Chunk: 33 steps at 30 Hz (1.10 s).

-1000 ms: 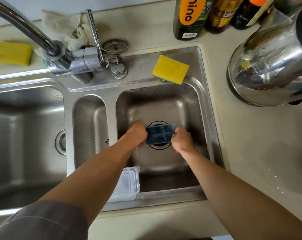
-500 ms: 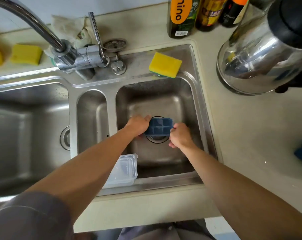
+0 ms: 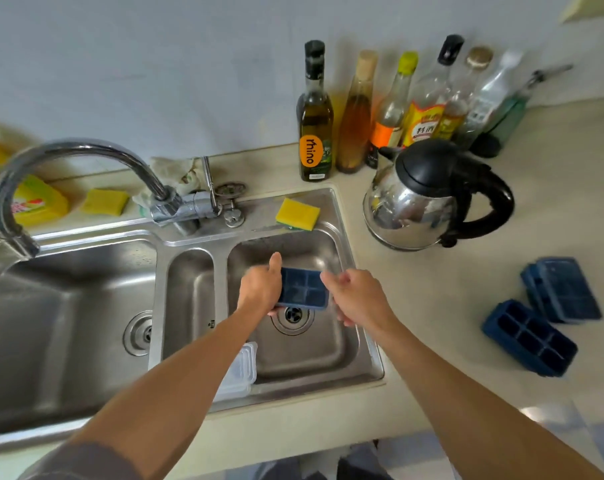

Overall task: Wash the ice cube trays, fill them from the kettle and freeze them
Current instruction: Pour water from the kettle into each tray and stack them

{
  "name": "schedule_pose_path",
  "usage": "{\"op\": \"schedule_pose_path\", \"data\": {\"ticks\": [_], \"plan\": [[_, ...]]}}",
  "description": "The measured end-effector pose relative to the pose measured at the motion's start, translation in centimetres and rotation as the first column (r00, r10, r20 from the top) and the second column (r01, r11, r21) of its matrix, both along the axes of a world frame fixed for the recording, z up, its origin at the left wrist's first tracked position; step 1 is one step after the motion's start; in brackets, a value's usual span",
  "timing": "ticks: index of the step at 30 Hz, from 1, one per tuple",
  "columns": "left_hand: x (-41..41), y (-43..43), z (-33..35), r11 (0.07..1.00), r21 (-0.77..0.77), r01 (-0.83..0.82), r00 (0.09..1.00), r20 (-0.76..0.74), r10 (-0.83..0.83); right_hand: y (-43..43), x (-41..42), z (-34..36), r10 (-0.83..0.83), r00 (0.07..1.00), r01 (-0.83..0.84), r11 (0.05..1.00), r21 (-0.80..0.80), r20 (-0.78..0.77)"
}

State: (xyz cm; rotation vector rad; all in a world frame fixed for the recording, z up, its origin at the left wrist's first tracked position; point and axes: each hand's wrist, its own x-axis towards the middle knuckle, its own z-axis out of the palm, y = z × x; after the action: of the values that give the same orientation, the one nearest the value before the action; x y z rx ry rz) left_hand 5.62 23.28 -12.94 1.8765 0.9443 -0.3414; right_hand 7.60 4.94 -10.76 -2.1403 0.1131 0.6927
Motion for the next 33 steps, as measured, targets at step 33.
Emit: {"op": "schedule_pose_path", "data": {"ticks": [33], "plan": [[-1.0,-0.9,7.4,0.984,-0.113,-0.137,0.974,0.165,0.154,5.3,0.8,5.8,-0.133,0.938,0.118,0.991,0.066,0.32]]}}
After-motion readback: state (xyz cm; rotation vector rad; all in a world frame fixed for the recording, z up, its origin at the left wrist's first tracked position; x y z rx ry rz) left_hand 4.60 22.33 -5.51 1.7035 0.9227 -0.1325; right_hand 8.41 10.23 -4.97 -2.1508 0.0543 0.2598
